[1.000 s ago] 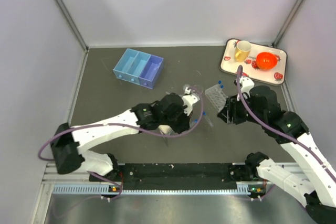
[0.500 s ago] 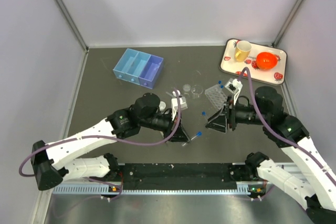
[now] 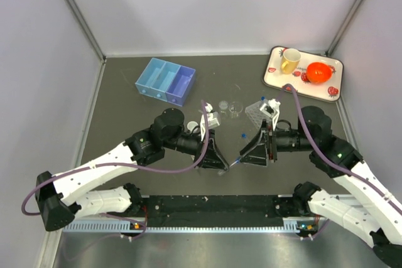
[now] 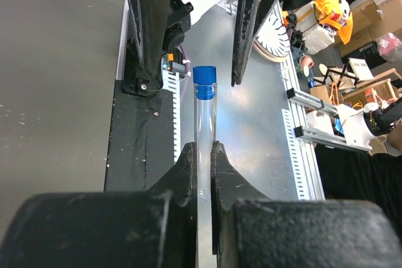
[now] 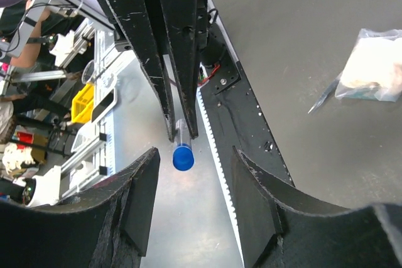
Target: Organize the chemistry lab equipment
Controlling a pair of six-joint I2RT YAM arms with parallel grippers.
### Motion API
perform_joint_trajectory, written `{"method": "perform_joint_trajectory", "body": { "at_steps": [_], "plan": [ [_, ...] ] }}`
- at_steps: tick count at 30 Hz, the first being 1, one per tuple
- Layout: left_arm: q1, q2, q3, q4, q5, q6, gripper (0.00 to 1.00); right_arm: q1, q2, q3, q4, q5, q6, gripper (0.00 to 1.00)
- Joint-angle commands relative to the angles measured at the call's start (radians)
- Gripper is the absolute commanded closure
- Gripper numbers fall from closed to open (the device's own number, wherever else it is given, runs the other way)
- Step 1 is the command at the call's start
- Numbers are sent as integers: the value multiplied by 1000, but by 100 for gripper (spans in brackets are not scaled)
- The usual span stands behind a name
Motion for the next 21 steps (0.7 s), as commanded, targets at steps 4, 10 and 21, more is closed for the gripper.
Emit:
{"method": "perform_joint_trajectory", "body": {
  "at_steps": [4,10,21],
  "plan": [
    [4,-8,-9,85,43,-17,100,101,23,-3,90,53,24,51],
    [6,-17,-12,77,34,-11,100,124,34,-5,116,65,38,64],
    [6,-15,5,-21,-61,41,1,130,41,14,84,172,32,100]
  ]
}}
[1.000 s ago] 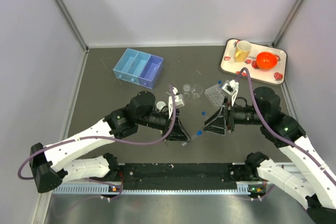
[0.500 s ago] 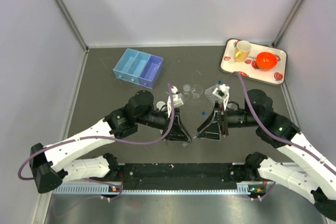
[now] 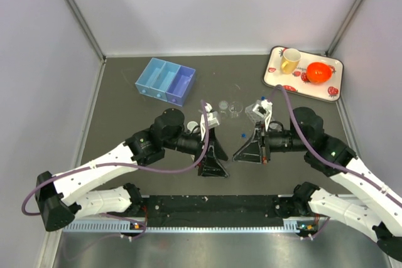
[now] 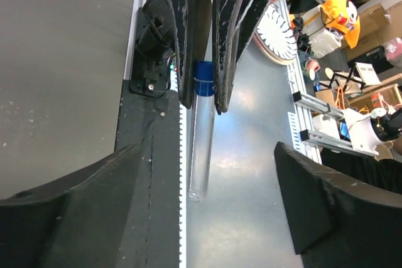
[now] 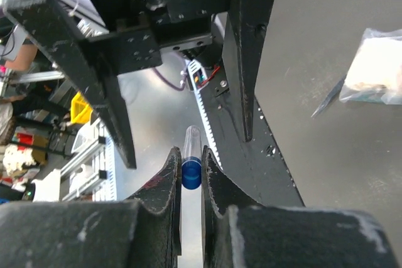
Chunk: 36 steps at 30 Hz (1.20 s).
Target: Organize the chemistry lab equipment
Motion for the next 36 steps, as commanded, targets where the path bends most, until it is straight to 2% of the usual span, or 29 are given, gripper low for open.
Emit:
{"method": "perform_joint_trajectory", "body": {
  "at_steps": [1,5,8,10,13,19,24,36],
  "plan": [
    [0,-15,18,-73,-72,45,1,11,8,27,-15,114,-25,100],
    [5,-19,53,-157,-128,104,1,11,43,69,-99,283,-83,100],
    [5,-45,83,-258,-252,137,1,-4,79,102,-159,436,-119,100],
    [5,-61,97,-311,-405,144,1,-56,101,121,-197,538,-139,100],
    [5,-80,120,-412,-541,146,1,-175,141,141,-219,636,-157,100],
    [5,-143,82,-432,-602,147,1,-305,276,153,-242,1022,-166,100],
    [5,-156,61,-432,-614,154,1,-383,406,155,-187,1131,-133,100],
    [5,-179,24,-424,-619,167,1,-440,652,242,-83,1113,-116,100]
  ]
}}
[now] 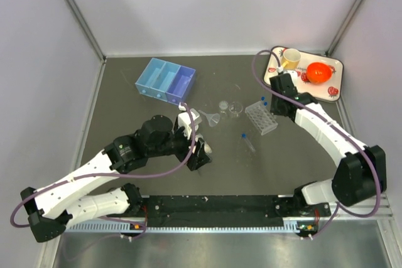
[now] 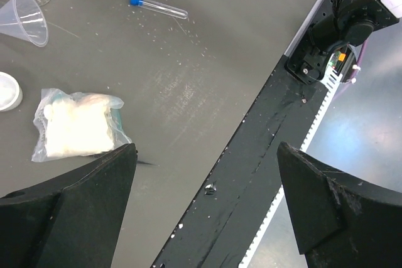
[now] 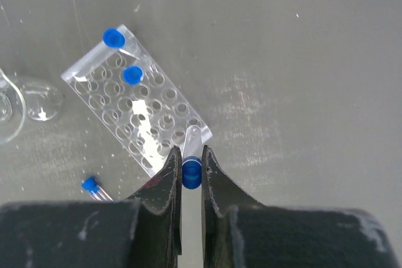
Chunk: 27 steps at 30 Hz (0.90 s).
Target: Organize the chemistry lab equipment
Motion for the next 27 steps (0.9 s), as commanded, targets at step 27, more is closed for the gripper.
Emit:
{"method": "perform_joint_trajectory", "body": {
  "at_steps": [27],
  "plan": [
    [3,18,-28,42,-33,37,1,-30,230,141,177,-89,19,100]
  ]
}}
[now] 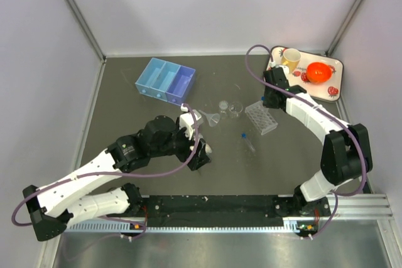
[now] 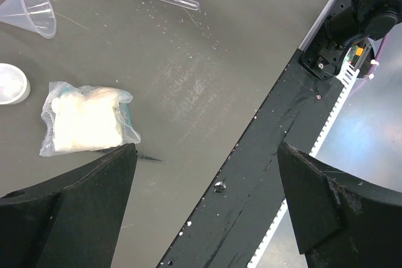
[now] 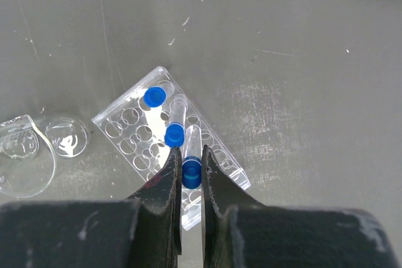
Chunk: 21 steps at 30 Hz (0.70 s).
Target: Organize the chemistry lab equipment
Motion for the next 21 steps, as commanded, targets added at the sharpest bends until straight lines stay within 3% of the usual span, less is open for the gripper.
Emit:
{"method": "perform_joint_trajectory", "body": {
  "at_steps": [1,21],
  "plan": [
    [3,8,-5,41,-11,14,1,-8,22,47,52,-28,19,100],
    [3,21,4,39,-8,13,1,-10,51,17,68,-34,-3,100]
  ]
}}
